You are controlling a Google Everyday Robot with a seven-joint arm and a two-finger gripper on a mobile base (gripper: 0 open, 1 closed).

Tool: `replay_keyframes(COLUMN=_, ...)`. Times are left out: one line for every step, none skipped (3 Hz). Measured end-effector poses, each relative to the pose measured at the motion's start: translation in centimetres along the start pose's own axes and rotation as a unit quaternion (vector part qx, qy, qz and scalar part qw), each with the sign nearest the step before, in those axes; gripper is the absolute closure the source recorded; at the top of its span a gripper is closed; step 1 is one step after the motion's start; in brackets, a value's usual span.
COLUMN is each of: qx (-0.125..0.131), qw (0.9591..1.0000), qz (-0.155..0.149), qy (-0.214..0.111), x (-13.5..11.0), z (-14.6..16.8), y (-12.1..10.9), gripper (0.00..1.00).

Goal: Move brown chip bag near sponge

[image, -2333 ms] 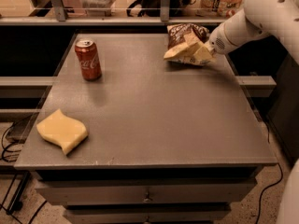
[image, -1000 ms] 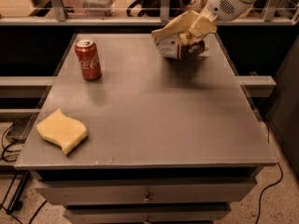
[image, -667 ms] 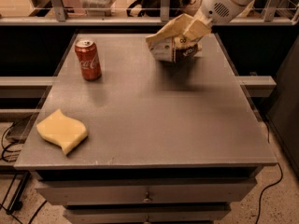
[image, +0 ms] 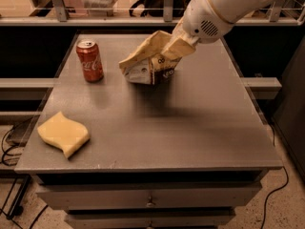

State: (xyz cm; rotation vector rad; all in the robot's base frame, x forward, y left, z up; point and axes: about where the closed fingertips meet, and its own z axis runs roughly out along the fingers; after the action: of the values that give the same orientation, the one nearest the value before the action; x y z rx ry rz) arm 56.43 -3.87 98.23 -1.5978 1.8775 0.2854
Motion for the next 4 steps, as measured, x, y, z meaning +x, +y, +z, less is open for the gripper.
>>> replay_keyframes(qx=0.001, qw=1.0000, qz=0.000, qy=0.000, x=0.0, z=0.0, y=0.0, gripper=1.00)
replay_keyframes(qx=-0.034, qw=0.9992, qz=-0.021, qy=0.005, x=-0.8, z=0.9, y=1.7, gripper=1.00)
replay_keyframes(qx=-0.094, qw=0.9947, qz=-0.039, qy=-0.010, x=-2.0, z=2.3, y=5.3, gripper=1.00)
replay_keyframes(qx=-0.154, qw=0.9859, qz=-0.056, qy=-0.036, x=-3.0, z=3.6, y=9.9, gripper=1.00)
